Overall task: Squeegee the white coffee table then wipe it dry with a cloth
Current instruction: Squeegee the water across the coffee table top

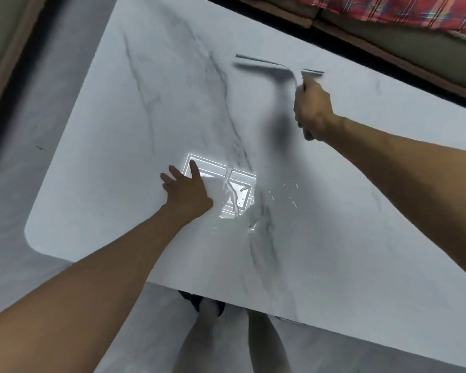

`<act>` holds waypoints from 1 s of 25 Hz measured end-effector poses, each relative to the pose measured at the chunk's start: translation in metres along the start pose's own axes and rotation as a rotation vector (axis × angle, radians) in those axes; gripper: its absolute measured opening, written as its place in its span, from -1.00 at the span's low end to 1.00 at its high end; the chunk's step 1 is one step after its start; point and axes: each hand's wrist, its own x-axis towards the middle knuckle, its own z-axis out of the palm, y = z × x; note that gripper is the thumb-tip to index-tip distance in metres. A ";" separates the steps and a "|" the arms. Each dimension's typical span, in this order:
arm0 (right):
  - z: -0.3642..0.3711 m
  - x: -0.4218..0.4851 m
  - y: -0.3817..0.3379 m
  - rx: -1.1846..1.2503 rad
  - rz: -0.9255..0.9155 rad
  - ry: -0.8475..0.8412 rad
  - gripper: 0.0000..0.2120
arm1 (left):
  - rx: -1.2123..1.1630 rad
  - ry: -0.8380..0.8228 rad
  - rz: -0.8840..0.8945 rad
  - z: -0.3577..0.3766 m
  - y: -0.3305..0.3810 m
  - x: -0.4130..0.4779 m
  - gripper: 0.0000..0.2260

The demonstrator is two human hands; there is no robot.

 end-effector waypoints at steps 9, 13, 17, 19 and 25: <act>0.027 -0.087 0.074 -0.381 -0.497 -0.181 -0.59 | 0.056 0.114 0.000 0.014 -0.004 -0.006 -0.14; -0.032 -0.132 0.171 -0.598 -0.577 -0.351 -0.53 | -0.042 0.105 -0.100 0.002 0.005 -0.015 -0.22; -0.092 -0.158 0.226 -0.769 -0.563 -0.428 -0.53 | -0.101 0.185 -0.077 -0.004 0.002 -0.035 -0.48; -0.107 -0.151 0.217 -0.712 -0.539 -0.435 -0.56 | -0.198 0.206 -0.042 0.005 -0.003 -0.056 -0.59; -0.030 -0.086 0.083 -0.316 -0.462 -0.208 -0.62 | -0.385 0.239 -0.205 0.061 -0.034 -0.120 -0.47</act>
